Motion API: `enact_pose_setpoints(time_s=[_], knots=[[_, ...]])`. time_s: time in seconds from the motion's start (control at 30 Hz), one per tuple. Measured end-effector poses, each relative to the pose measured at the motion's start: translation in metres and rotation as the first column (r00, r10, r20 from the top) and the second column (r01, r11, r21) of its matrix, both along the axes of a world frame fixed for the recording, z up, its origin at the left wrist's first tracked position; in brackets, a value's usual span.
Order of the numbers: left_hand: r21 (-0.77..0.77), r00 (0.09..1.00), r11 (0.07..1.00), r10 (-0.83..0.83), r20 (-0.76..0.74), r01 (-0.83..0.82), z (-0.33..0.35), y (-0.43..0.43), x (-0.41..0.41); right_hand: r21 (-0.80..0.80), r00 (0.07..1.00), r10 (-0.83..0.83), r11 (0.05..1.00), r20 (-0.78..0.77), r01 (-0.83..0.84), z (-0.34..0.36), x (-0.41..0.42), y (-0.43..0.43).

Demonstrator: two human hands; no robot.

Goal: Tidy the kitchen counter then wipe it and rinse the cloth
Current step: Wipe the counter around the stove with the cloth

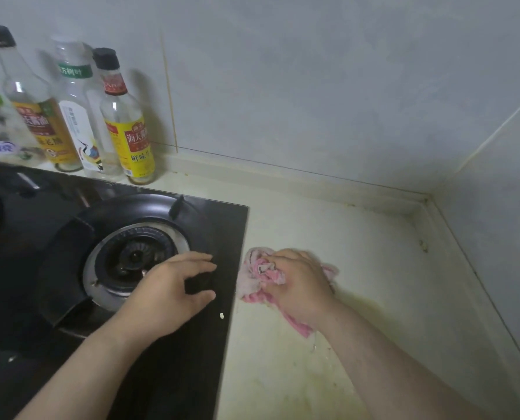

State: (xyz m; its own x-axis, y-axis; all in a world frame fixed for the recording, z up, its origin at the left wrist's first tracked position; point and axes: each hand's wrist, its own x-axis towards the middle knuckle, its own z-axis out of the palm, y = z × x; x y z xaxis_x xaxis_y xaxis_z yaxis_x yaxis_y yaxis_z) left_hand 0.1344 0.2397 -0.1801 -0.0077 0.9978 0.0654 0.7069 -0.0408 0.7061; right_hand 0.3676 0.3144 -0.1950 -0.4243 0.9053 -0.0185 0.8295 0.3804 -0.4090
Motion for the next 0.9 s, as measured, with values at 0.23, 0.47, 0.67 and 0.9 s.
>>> enact_pose_setpoints(time_s=[0.23,0.47,0.67,0.9], knots=[[0.038,0.999,0.998,0.049,-0.006,-0.049,-0.002,0.001,0.001,0.005,0.998,-0.065,0.998,0.001,0.065,-0.002,-0.003,0.019],[0.029,0.998,0.998,0.06,0.019,-0.06,0.0,0.001,0.004,0.0,1.0,-0.021,1.0,0.014,0.021,-0.001,0.001,-0.008],[0.02,0.997,0.997,0.074,0.016,-0.075,0.005,0.0,0.006,0.023,0.999,0.034,0.999,-0.001,-0.034,-0.001,0.005,-0.041],[0.012,0.997,0.997,0.077,0.01,-0.077,0.002,0.001,0.005,0.02,0.999,0.039,0.999,-0.016,-0.039,-0.004,0.003,-0.04]])
